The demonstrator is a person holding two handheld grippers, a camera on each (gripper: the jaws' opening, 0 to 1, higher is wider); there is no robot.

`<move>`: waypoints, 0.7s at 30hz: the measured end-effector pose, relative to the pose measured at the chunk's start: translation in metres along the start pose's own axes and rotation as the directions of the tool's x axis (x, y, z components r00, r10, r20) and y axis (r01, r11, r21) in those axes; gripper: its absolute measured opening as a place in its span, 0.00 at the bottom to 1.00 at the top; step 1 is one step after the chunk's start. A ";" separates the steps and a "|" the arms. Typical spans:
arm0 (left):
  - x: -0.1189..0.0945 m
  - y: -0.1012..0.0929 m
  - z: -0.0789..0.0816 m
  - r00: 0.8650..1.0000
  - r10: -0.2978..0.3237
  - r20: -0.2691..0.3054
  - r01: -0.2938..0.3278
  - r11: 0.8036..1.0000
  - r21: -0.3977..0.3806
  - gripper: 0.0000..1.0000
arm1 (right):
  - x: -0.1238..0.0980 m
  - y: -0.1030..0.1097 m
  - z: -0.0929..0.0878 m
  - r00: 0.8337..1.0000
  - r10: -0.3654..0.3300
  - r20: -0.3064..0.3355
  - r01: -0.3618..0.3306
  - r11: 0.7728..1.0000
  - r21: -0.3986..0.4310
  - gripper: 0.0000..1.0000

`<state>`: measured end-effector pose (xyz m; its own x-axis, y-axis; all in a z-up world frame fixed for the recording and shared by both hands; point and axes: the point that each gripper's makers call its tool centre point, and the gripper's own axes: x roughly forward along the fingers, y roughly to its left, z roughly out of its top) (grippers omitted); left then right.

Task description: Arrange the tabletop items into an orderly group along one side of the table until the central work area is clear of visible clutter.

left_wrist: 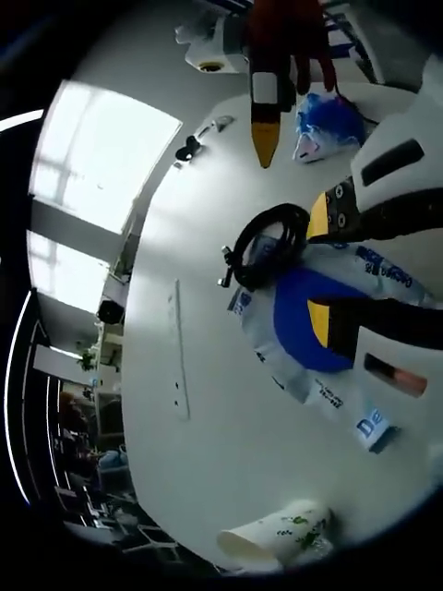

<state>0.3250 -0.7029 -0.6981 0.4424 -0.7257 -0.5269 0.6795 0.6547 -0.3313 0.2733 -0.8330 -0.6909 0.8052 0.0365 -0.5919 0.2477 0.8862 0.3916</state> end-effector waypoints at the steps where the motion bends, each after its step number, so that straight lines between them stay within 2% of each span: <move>1: 0.002 -0.002 0.002 1.000 -0.001 0.001 0.001 1.000 0.000 0.22 | 0.001 0.000 0.000 1.000 0.000 -0.002 0.000 1.000 0.000 0.21; 7: 0.013 -0.008 0.009 1.000 -0.003 -0.001 0.003 1.000 0.001 0.22 | 0.010 0.001 0.005 1.000 0.010 -0.003 -0.010 1.000 0.000 0.21; 10: 0.018 -0.006 0.015 1.000 0.015 0.012 -0.014 0.999 -0.037 0.26 | 0.017 0.002 0.006 1.000 0.018 -0.011 -0.018 1.000 -0.010 0.21; 21: 0.033 -0.001 0.023 0.999 0.035 0.023 -0.033 0.996 -0.083 0.26 | 0.037 -0.003 0.011 0.999 0.022 -0.034 -0.023 1.000 -0.014 0.21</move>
<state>0.3520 -0.7324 -0.6964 0.4793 -0.7067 -0.5204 0.6135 0.6938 -0.3772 0.3079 -0.8389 -0.7062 0.7916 0.0722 -0.6067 0.2217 0.8914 0.3953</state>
